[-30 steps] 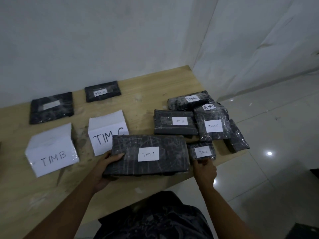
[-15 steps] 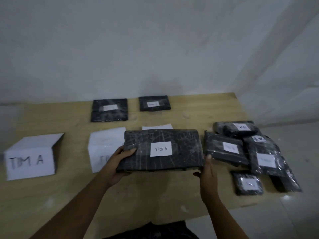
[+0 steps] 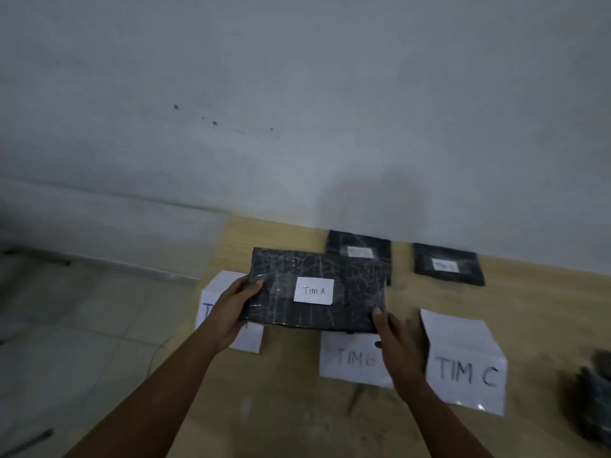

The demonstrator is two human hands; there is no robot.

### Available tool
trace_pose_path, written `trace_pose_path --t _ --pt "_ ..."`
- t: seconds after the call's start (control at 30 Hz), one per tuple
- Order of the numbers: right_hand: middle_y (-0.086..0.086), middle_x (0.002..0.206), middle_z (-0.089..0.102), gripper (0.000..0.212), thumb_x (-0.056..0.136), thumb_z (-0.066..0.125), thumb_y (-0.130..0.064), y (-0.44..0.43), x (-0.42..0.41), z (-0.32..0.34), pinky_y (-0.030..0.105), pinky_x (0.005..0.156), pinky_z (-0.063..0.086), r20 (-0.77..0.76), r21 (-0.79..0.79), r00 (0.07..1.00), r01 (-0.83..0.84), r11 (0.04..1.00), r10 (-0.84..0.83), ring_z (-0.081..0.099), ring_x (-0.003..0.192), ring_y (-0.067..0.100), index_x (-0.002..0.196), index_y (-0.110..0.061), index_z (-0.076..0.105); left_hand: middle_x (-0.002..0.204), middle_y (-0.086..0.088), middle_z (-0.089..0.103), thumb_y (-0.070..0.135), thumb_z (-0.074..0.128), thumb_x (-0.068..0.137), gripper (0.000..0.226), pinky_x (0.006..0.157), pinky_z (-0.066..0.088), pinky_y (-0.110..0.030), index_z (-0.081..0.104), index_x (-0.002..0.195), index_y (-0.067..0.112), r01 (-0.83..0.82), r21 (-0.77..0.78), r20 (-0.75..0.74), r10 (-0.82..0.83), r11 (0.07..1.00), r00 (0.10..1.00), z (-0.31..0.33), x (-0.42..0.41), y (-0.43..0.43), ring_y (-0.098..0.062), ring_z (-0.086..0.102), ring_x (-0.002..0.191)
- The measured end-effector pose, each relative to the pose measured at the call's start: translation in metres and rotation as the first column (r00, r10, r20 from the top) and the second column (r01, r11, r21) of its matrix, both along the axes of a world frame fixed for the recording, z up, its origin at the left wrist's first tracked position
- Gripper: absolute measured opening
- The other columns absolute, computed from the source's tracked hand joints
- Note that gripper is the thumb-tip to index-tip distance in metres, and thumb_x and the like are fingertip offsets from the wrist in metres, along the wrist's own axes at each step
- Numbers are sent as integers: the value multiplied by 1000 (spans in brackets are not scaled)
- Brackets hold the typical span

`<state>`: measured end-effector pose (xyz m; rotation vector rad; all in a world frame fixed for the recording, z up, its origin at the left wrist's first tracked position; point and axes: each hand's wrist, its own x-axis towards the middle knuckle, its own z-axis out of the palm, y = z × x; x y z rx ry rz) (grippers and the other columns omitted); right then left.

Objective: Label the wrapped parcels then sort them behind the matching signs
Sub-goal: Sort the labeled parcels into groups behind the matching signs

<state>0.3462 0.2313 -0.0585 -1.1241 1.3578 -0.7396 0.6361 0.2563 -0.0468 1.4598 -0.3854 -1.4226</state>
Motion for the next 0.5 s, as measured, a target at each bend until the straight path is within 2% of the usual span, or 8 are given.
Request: trace_pose_path --t 0.13,0.23,0.33,0.4,0.43,0.5 --pt "-5 109 63 31 96 46 -43 -36 55 -17 35 86 52 0 68 1000 -21 997 21 60 99 12 116 -23 59 118 -17 64 19 62 91 37 78 54 -39 53 122 2 -113 23 54 112 993 992 -9 49 -25 -30 65 104" --pt "0 107 67 27 95 52 -41 -66 94 -27 38 87 54 -7 92 1000 24 995 -23 63 99 18 109 -21 64 110 -14 62 20 63 91 36 71 50 -32 49 118 0 -184 33 123 179 982 976 -13 79 -53 -21 62 93" --pt "-1 109 67 39 89 58 -47 -97 123 -45 41 91 54 -57 89 998 25 996 -20 63 102 19 116 -19 63 118 -10 59 25 67 88 41 87 50 -40 48 120 9 -108 89 289 78 990 954 -29 107 -80 -21 59 101" --pt "-1 104 67 44 84 61 -54 -114 137 -56 41 87 55 -95 64 995 24 998 -17 64 98 20 112 -19 62 122 -11 56 17 67 87 41 94 50 -45 46 121 10 -68 116 402 16 991 915 -37 120 -94 -26 58 106" --pt "-1 99 67 44 82 61 -57 -122 145 -60 41 86 56 -121 55 993 22 998 -15 65 95 20 106 -20 63 122 -12 55 12 66 87 39 91 51 -43 46 121 10 -65 119 435 7 991 900 -42 124 -101 -27 58 105" --pt "1 93 67 36 84 61 -54 -138 157 -70 44 87 56 -158 57 987 6 998 4 66 91 22 98 -20 63 117 -11 56 3 63 88 38 79 51 -31 48 122 8 -53 100 505 -4 994 863 -45 126 -112 -23 57 100"
